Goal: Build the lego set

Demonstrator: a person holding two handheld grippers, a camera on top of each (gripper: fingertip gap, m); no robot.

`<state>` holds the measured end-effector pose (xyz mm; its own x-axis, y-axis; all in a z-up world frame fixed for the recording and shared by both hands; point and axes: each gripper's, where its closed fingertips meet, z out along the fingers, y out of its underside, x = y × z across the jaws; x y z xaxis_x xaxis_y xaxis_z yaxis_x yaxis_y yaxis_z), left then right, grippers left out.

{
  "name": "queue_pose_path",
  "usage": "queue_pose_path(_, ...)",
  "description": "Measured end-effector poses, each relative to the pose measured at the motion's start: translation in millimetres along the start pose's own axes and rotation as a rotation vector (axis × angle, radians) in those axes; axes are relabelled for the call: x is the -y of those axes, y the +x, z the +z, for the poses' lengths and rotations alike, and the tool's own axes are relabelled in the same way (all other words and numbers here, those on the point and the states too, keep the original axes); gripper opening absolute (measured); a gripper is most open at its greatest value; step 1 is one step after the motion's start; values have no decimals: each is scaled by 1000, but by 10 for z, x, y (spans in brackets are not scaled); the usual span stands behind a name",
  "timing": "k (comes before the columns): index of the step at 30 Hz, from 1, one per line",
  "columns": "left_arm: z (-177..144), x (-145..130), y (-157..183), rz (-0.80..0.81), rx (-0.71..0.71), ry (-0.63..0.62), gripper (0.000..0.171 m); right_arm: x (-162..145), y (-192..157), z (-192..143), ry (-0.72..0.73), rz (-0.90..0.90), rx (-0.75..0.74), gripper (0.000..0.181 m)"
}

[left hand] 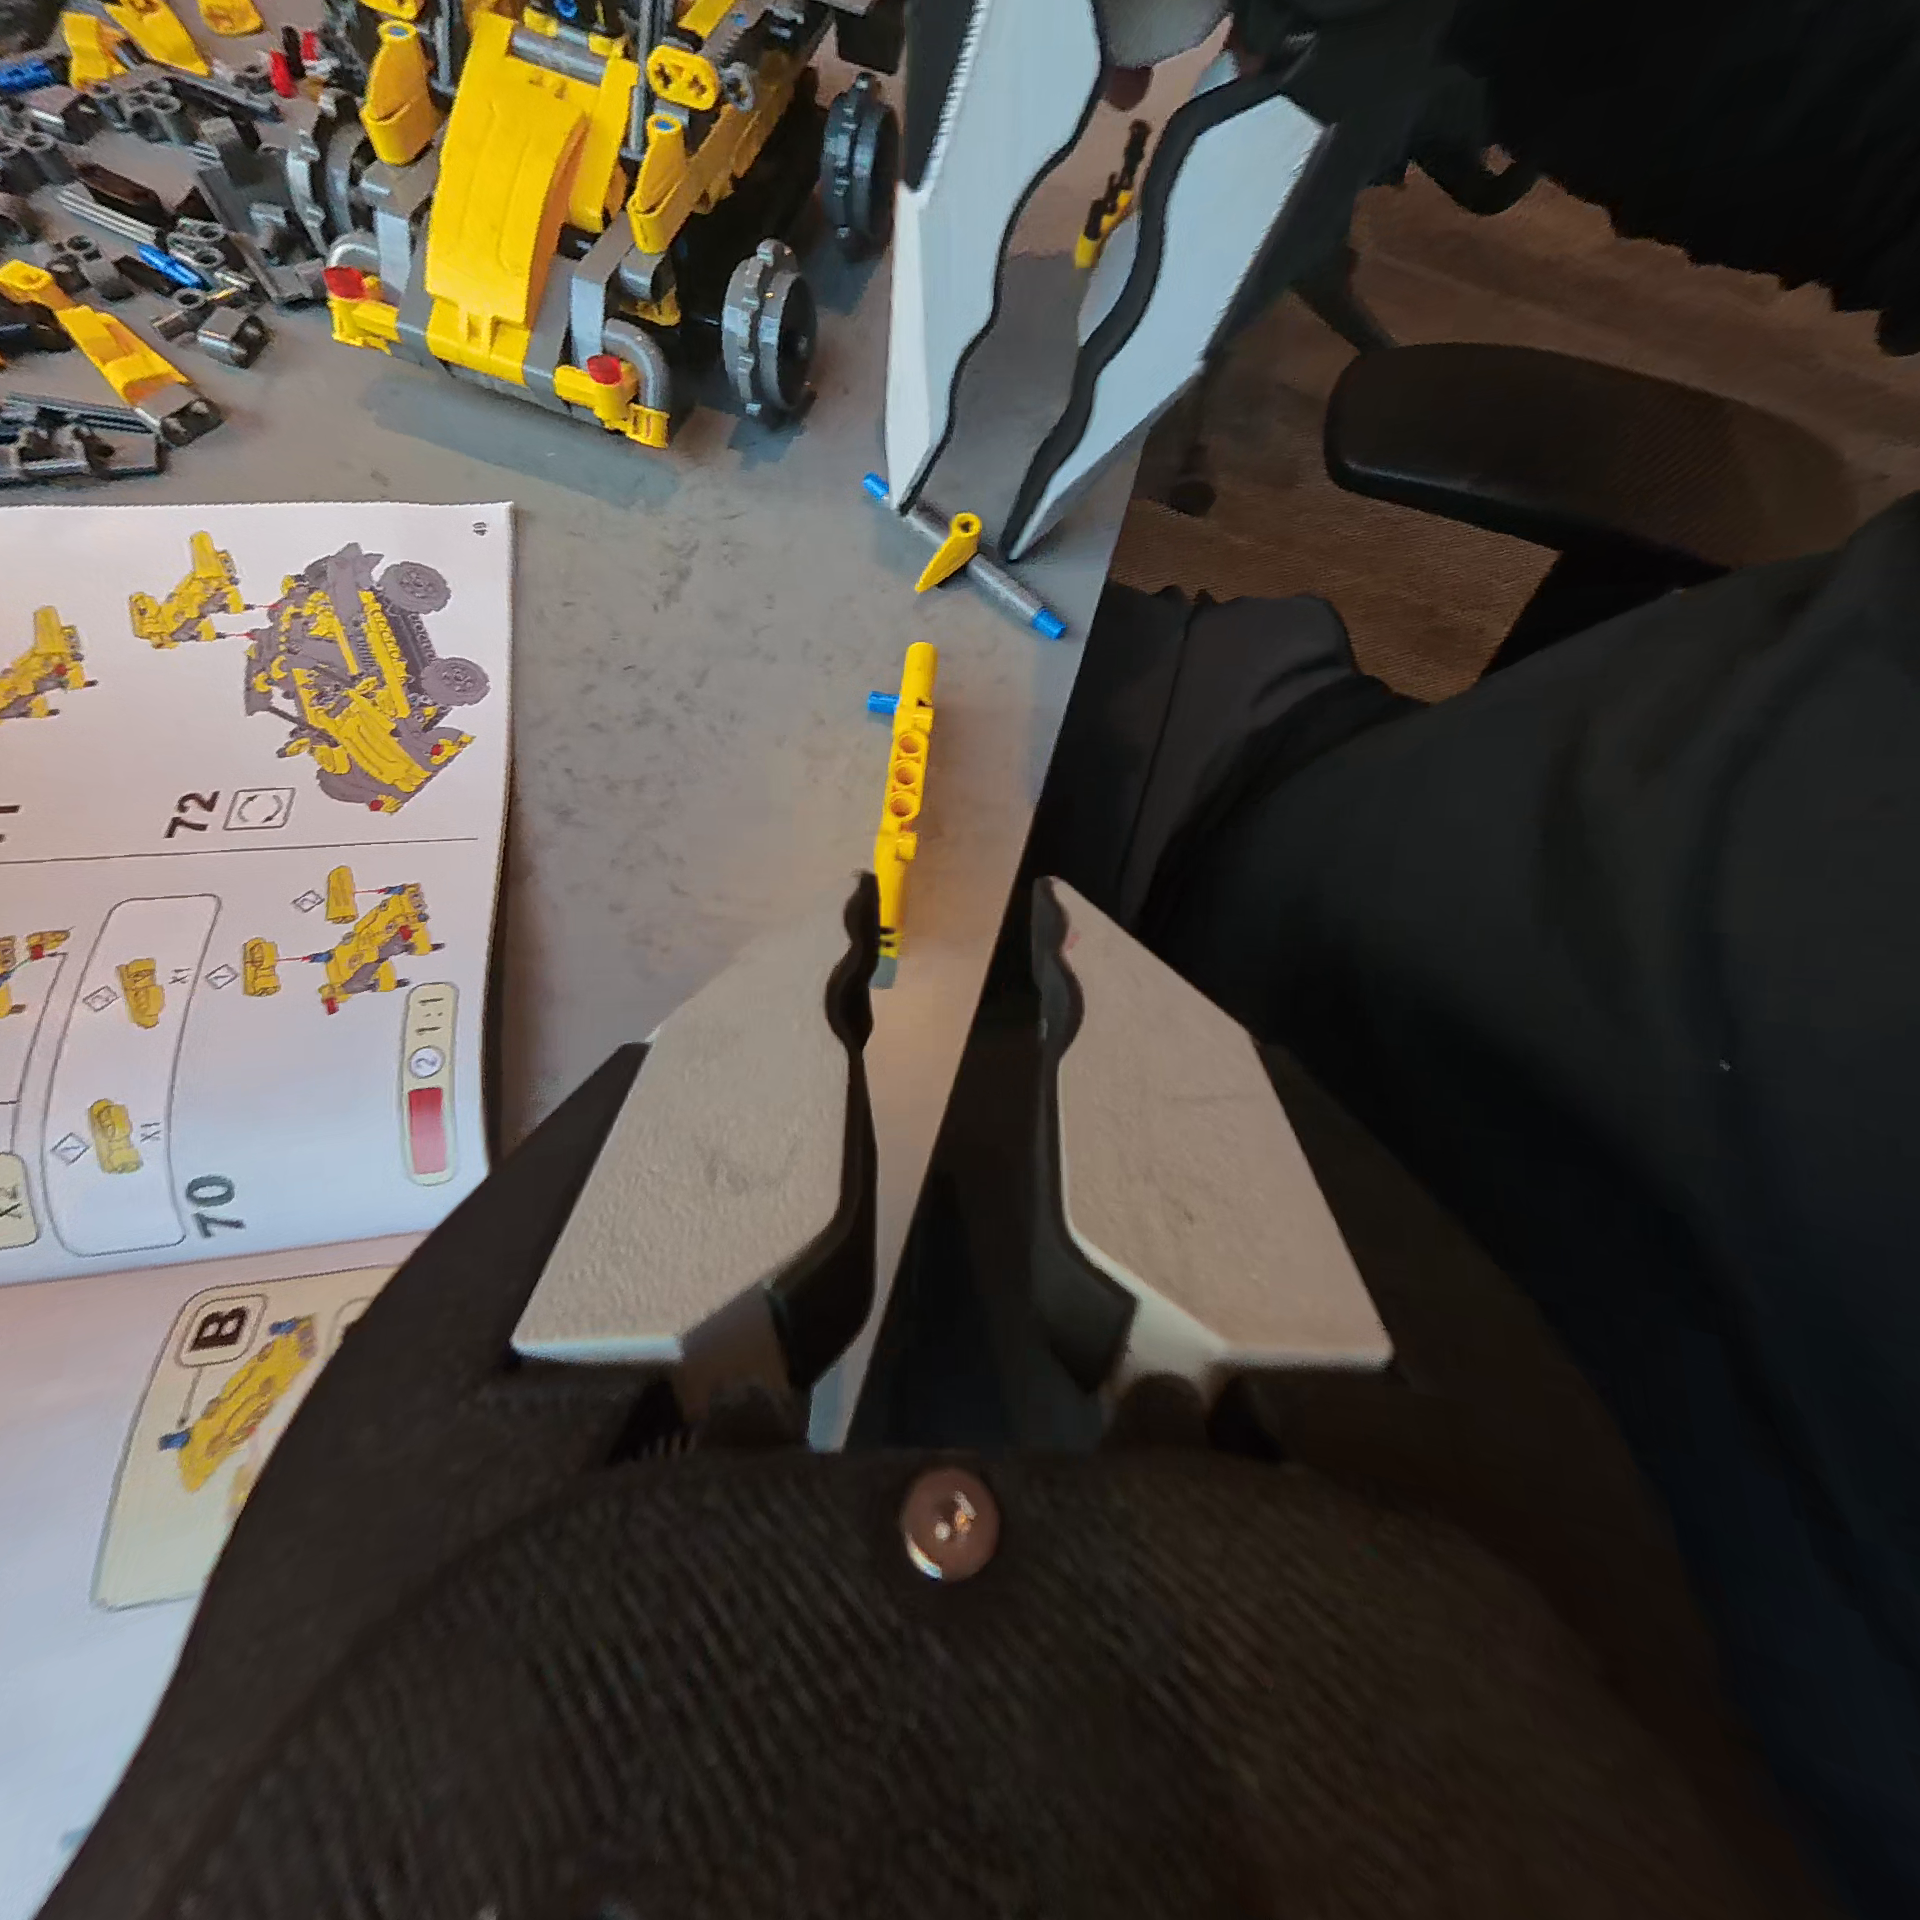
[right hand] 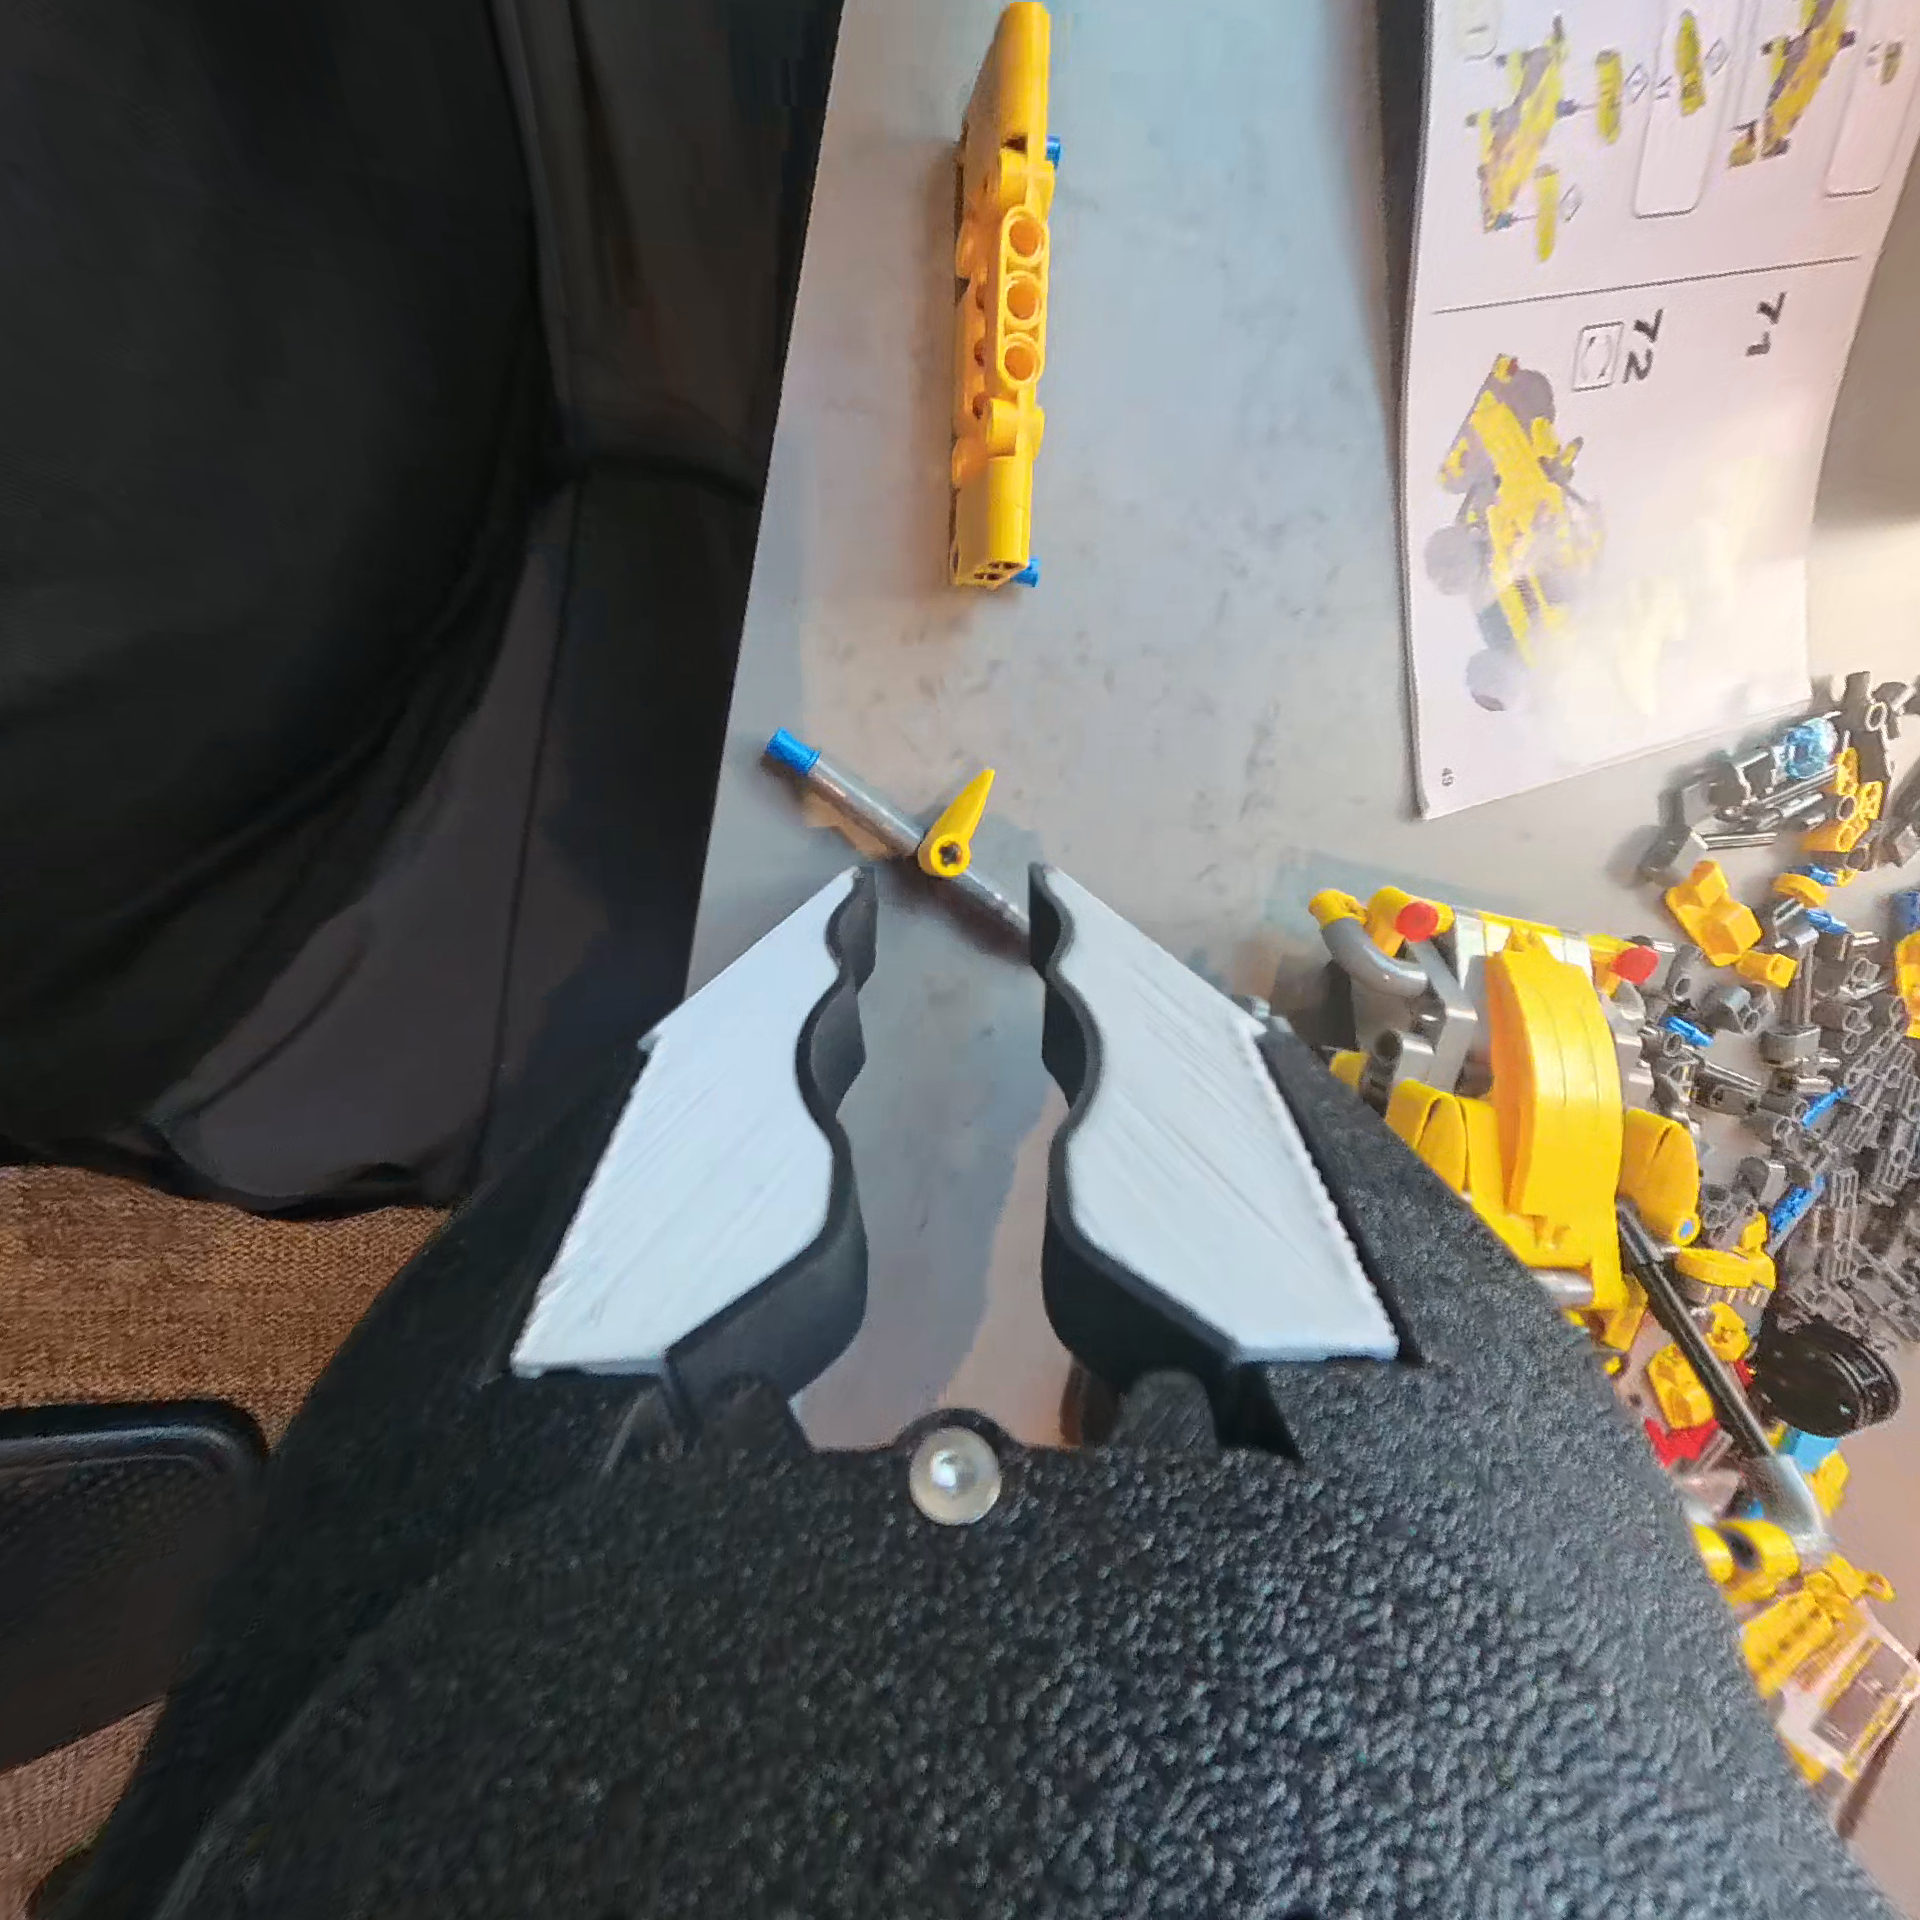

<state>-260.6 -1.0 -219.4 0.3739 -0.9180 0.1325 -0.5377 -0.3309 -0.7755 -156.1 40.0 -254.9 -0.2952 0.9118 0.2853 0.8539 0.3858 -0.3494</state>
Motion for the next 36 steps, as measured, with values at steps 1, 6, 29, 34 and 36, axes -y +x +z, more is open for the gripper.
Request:
queue_pose_path(1,17,10,41,0,-9,1,26,2,-2,8,2,-5,1,26)
queue_pose_path(6,186,47,218,57,-25,-15,25,14,-72,24,23,6,44,12)
queue_pose_path(29,838,370,256,301,151,-41,4,117,-169,-126,215,317,146,8)
queue_pose_path(34,760,442,157,174,148,19,3,155,-32,-163,249,335,38,9)
queue_pose_path(36,704,484,134,62,92,60,3,134,67,-206,228,337,-82,28)
